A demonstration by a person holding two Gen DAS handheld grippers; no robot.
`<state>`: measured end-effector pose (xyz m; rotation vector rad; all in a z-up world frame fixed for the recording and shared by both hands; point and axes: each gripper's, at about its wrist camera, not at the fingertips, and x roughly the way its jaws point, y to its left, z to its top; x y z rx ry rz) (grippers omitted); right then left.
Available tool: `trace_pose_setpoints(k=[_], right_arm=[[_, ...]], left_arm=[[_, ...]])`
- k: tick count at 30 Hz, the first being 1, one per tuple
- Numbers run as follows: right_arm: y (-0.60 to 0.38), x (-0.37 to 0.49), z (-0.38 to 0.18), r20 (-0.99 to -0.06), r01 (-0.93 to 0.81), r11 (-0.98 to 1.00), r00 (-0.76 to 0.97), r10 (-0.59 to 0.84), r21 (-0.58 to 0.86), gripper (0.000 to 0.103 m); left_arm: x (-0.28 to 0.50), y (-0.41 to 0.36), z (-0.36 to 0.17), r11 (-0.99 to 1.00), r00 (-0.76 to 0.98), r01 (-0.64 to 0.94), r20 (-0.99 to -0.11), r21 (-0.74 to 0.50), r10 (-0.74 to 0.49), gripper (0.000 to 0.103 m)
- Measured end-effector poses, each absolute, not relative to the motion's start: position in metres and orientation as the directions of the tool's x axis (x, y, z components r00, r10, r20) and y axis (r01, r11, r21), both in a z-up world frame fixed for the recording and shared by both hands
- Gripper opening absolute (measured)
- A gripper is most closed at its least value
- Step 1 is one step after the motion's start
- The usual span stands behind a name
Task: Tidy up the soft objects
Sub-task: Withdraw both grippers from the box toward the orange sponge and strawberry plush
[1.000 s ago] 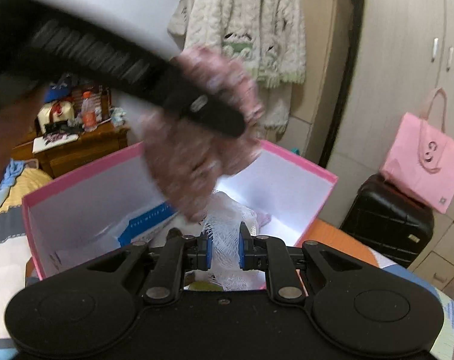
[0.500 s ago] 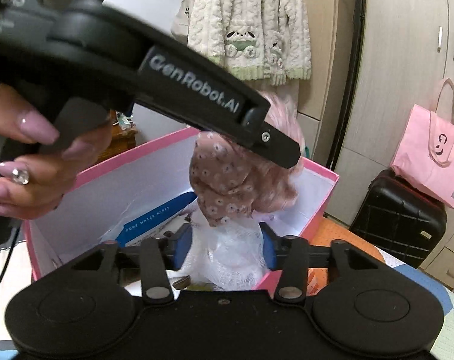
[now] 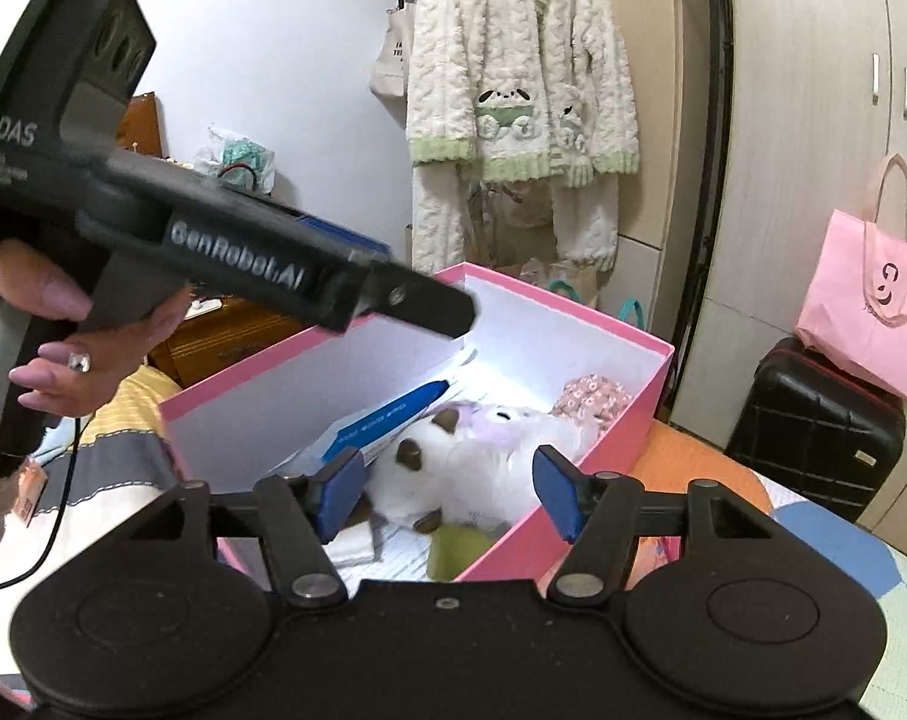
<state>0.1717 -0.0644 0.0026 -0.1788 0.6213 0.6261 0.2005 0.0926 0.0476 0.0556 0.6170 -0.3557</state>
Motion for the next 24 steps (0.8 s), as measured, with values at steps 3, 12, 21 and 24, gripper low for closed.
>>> trace_pose_setpoints(k=[3,12,21,24], right_arm=[[-0.064,0.158,0.010,-0.593,-0.592,0.806,0.650,0.475,-0.003,0.068],[-0.076,0.119,0.034,-0.580,-0.597,0.801,0.665,0.471,-0.035,0.068],[-0.111,0.080,0.056,-0.559,-0.603,0.797,0.665,0.495,-0.012,0.069],[-0.126,0.071,0.057,-0.561,-0.590,0.807,0.669,0.487,-0.004,0.069]], left_arm=[[0.185,0.095,0.053,0.945,0.751,0.324,-0.594,-0.047,-0.288,0.087],[0.136,0.094,0.071,0.939,0.732,0.342,-0.622,-0.017,-0.278,0.093],[0.088,0.077,0.078,0.908,0.717,0.420,-0.613,0.001,-0.331,0.093],[0.077,0.065,0.079,0.891,0.690,0.453,-0.628,-0.013,-0.360,0.093]])
